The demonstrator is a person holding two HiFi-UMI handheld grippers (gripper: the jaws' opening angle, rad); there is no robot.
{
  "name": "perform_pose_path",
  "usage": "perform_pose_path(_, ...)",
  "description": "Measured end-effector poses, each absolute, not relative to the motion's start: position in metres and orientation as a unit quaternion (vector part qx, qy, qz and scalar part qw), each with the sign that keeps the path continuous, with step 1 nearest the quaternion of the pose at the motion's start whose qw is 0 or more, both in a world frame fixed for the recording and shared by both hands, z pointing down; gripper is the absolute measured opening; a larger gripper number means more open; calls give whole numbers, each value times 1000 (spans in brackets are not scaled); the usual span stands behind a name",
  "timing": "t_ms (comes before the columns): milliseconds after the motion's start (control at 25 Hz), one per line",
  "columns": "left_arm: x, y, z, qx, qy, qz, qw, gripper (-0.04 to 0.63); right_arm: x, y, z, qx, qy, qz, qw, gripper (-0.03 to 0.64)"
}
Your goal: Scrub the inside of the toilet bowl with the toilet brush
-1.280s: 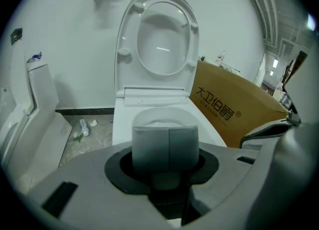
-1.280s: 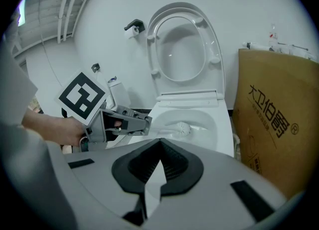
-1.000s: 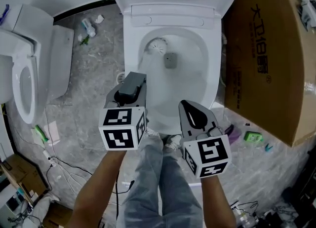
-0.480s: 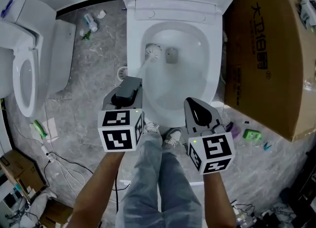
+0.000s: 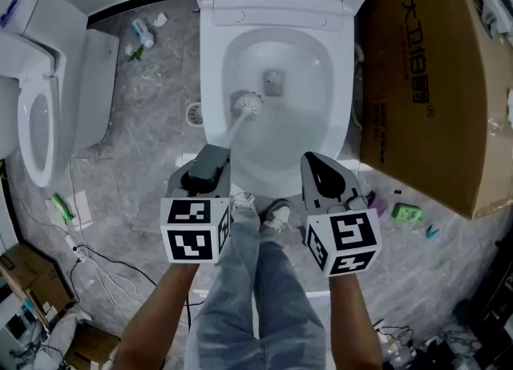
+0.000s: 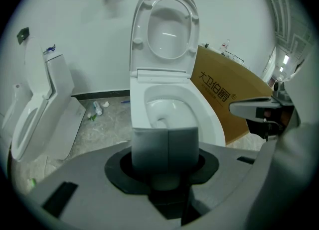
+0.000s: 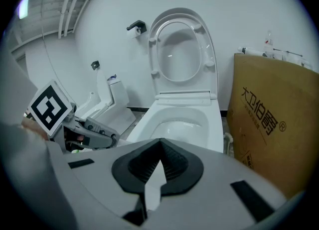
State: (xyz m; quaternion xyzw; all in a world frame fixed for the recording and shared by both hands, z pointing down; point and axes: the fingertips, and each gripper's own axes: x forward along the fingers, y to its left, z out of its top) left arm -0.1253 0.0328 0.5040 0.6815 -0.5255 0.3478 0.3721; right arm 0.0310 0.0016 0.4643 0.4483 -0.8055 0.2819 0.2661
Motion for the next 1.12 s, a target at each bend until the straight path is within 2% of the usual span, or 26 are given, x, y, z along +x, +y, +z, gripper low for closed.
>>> perform_pose_path(1120,-80,95,501,695,-461,354,422,152,42,8,461,452,-803,281,266,-2)
